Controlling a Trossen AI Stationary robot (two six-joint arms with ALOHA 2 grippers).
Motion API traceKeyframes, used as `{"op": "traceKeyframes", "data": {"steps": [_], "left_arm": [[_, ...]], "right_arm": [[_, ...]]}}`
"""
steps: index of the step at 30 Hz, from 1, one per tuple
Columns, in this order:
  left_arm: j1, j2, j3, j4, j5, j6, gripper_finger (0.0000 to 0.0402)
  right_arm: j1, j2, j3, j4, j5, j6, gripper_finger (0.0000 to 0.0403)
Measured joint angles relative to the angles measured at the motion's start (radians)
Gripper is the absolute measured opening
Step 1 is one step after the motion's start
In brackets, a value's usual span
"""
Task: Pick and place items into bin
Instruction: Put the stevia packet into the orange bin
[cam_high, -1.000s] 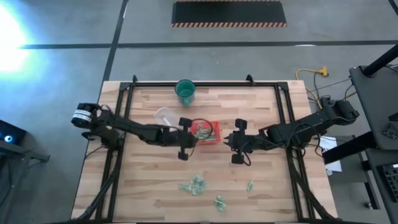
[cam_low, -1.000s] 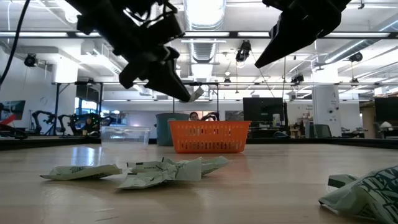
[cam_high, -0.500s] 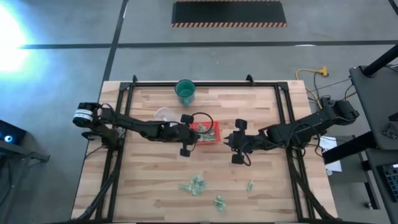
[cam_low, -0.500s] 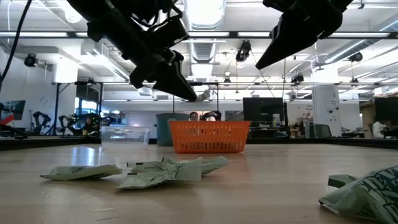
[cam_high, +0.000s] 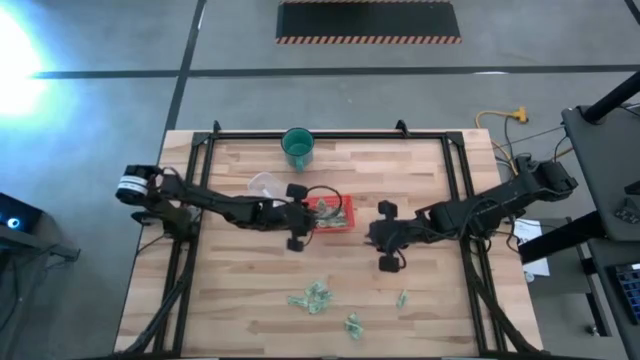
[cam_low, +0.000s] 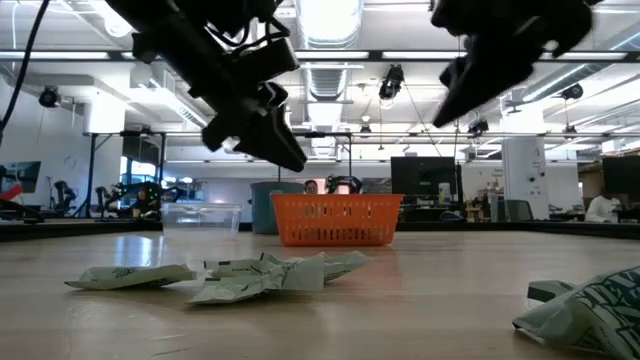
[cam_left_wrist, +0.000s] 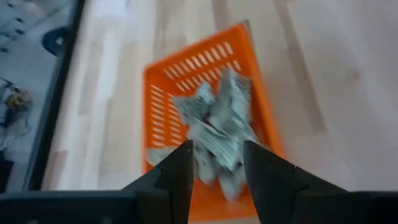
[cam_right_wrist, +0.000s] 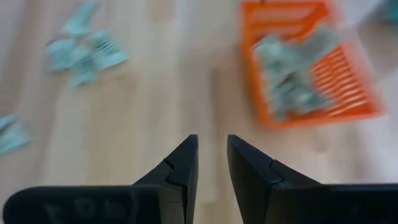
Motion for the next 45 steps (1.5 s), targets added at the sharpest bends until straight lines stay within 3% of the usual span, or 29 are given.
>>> {"op": "traceKeyframes", "data": {"steps": [7,13,16,28,37,45], "left_arm": [[-0.055,-0.031,-0.009,-0.089,-0.001,-0.066,0.0123],[-0.089,-0.046,-0.012,-0.142,-0.003,-0.073,0.0123],[-0.09,-0.055,-0.015,-0.136,-0.004,-0.074,0.0123],[-0.092,-0.058,-0.027,-0.17,-0.006,-0.125,0.0123],[-0.095,-0.058,-0.027,-0.189,-0.007,-0.153,0.0123],[-0.095,-0.058,-0.027,-0.189,-0.007,-0.154,0.0123]], "right_arm": [[0.057,0.0,-0.042,-0.003,-0.244,0.141,0.0077],[0.193,0.0,-0.047,-0.025,-0.272,0.269,0.0068],[0.272,0.0,-0.047,-0.025,-0.236,0.367,0.0068],[0.555,0.059,-0.039,-0.024,0.103,0.544,0.0068],[0.612,0.24,0.02,-0.03,0.122,0.603,0.0068],[0.61,0.315,0.135,-0.185,0.117,0.626,0.0068]]}}
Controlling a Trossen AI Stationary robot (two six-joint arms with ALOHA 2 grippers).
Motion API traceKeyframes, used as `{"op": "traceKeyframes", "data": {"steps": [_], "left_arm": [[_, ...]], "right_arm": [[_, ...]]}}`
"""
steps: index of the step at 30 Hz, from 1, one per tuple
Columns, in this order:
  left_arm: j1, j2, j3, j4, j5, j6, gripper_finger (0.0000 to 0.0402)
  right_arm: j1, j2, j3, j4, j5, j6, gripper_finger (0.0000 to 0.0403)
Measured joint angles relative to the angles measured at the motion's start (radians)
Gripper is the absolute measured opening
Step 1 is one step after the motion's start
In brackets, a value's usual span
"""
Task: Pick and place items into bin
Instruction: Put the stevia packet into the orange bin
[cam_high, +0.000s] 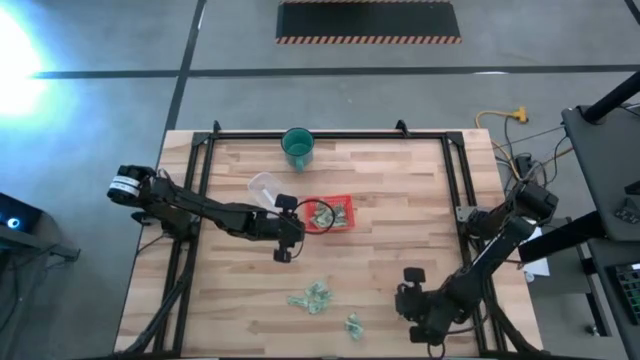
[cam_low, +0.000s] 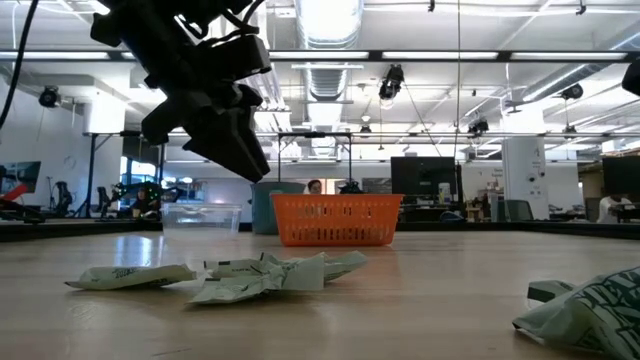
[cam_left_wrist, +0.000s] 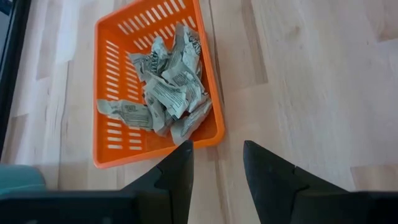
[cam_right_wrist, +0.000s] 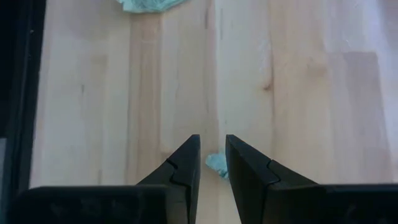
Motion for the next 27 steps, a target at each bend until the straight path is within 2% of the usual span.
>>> {"op": "traceKeyframes", "data": {"steps": [4,13,27], "left_arm": [[0.0,0.0,0.0,0.0,0.0,0.0,0.0123],[-0.001,0.0,0.0,-0.024,0.001,-0.024,0.0123],[-0.001,0.0,0.0,-0.023,0.003,-0.027,0.0123]], "right_arm": [[0.002,0.002,0.024,-0.049,-0.037,0.033,0.0068],[0.002,0.03,0.009,-0.071,-0.044,0.052,0.0074],[0.001,0.051,-0.001,-0.075,-0.017,0.056,0.0173]]}}
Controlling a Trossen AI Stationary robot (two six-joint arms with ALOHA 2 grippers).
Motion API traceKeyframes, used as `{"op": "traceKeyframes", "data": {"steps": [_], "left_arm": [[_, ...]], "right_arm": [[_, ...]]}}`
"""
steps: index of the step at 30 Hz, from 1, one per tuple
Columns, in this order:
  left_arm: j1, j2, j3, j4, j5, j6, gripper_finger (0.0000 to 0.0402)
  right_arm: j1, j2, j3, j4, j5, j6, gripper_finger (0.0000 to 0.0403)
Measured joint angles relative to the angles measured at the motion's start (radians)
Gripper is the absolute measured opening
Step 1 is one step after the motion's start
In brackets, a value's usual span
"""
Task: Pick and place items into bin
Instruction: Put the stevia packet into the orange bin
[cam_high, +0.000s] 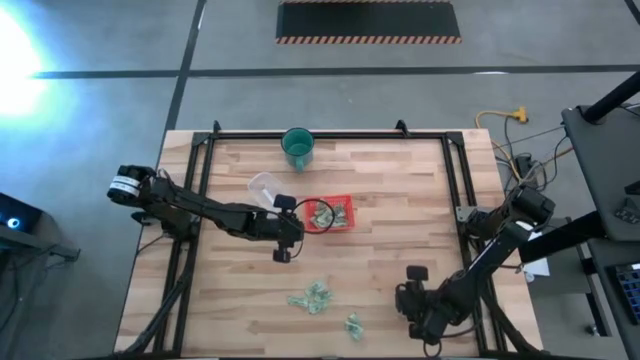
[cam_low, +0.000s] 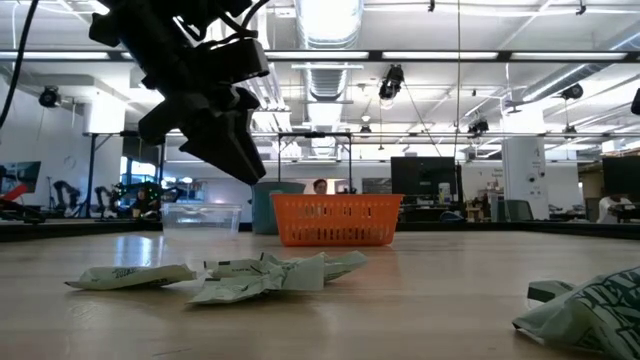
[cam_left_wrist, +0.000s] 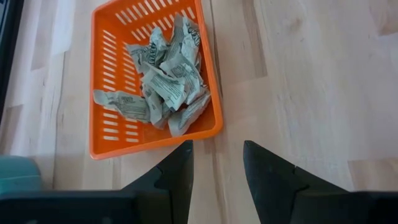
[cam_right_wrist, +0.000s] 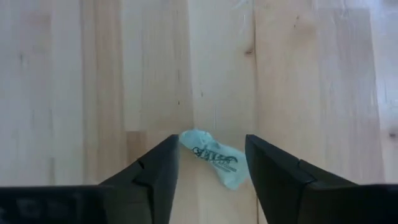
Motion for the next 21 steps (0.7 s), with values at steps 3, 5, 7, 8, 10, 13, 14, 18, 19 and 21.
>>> {"op": "traceKeyframes", "data": {"steps": [3,5,7,8,10,13,14,18,19,21], "left_arm": [[0.0,0.0,0.0,0.0,0.001,-0.018,0.0123],[0.0,0.0,0.0,0.0,0.001,-0.022,0.0123],[0.0,0.0,-0.001,0.0,0.001,-0.022,0.0123],[0.0,0.0,-0.001,0.0,0.001,-0.022,0.0123],[0.0,0.0,-0.001,-0.001,0.001,-0.022,0.0123],[0.0,0.0,-0.001,-0.001,0.001,-0.022,0.0123],[0.0,0.0,-0.001,-0.001,0.001,-0.022,0.0123],[0.0,0.0,-0.001,-0.001,0.001,-0.022,0.0123],[0.0,0.0,-0.001,-0.001,0.002,-0.022,0.0123],[0.0,0.001,-0.001,-0.002,0.002,-0.023,0.0123]], "right_arm": [[0.0,0.0,-0.014,0.013,0.002,0.012,0.0188],[0.0,0.0,-0.024,0.012,0.002,0.035,0.0195],[0.0,0.0,-0.029,0.014,0.002,0.05,0.0198],[0.0,0.0,-0.03,0.015,0.001,0.052,0.0199],[0.0,0.0,-0.033,0.021,0.001,0.052,0.0198],[0.0,0.0,-0.042,0.044,0.001,0.051,0.0196],[0.0,0.0,-0.046,0.047,0.001,0.052,0.0196],[0.0,0.018,-0.059,0.063,-0.003,0.052,0.0194],[0.0,0.023,-0.059,0.063,-0.005,0.054,0.0194],[0.0,0.033,-0.058,0.069,-0.004,0.061,0.0194]]}}
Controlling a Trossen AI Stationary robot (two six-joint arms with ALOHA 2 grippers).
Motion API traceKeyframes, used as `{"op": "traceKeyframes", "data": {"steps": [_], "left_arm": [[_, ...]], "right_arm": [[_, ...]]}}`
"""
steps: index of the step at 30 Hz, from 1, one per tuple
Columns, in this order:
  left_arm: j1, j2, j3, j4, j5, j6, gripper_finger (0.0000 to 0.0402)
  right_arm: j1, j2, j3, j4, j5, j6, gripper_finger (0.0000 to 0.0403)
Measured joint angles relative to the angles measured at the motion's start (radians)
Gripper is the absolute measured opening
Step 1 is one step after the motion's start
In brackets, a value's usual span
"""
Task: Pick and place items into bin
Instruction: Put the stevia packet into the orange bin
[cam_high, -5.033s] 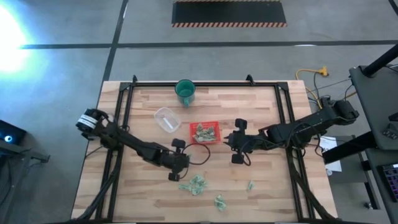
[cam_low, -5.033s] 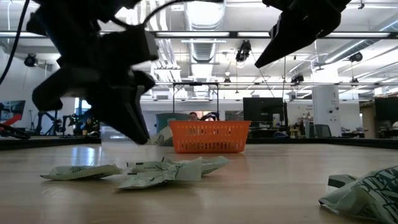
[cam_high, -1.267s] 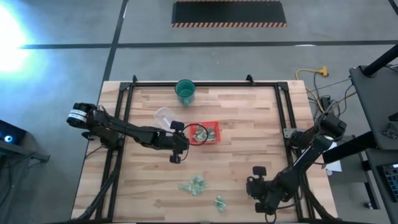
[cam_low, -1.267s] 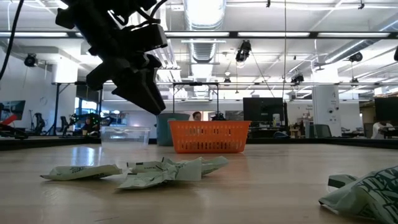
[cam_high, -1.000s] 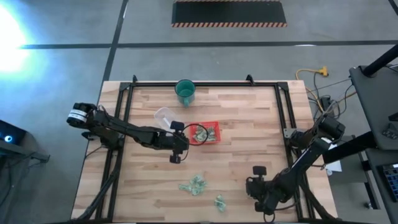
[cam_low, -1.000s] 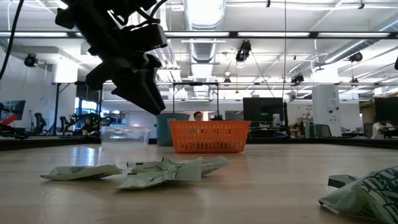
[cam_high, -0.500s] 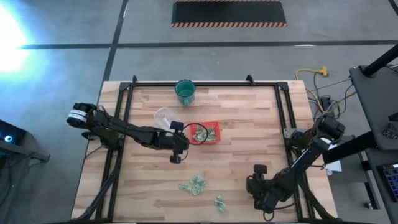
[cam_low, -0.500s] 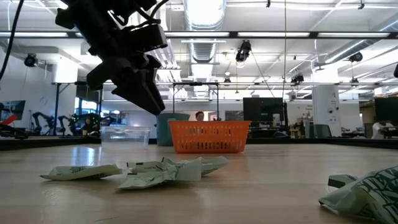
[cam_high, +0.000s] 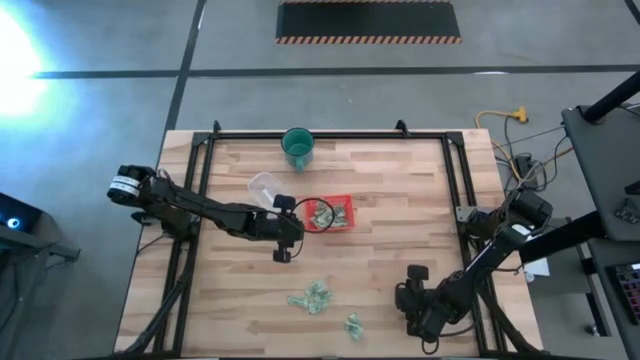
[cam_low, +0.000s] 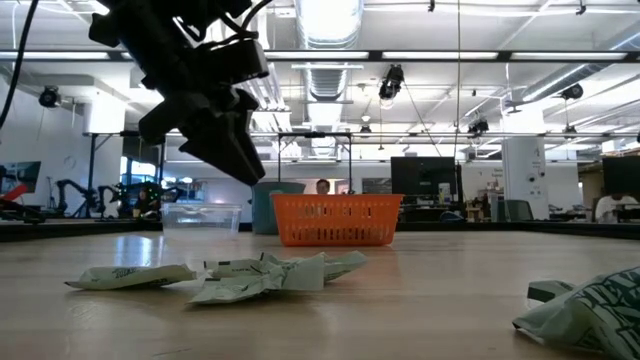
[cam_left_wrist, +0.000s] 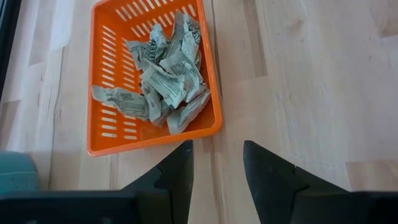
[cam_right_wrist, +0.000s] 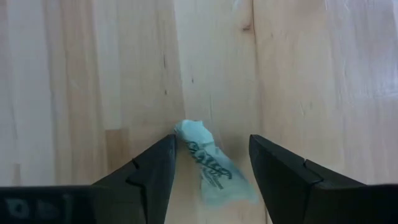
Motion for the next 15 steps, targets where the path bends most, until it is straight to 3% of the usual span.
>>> {"op": "traceKeyframes", "data": {"steps": [8,15], "left_arm": [[0.0,0.0,-0.001,0.0,0.0,0.0,0.0123],[0.0,0.0,-0.001,0.0,0.0,0.0,0.0123]], "right_arm": [[0.0,0.009,0.001,-0.004,-0.005,-0.006,0.0182],[0.0,0.009,0.002,-0.002,-0.014,-0.041,0.0105]]}}
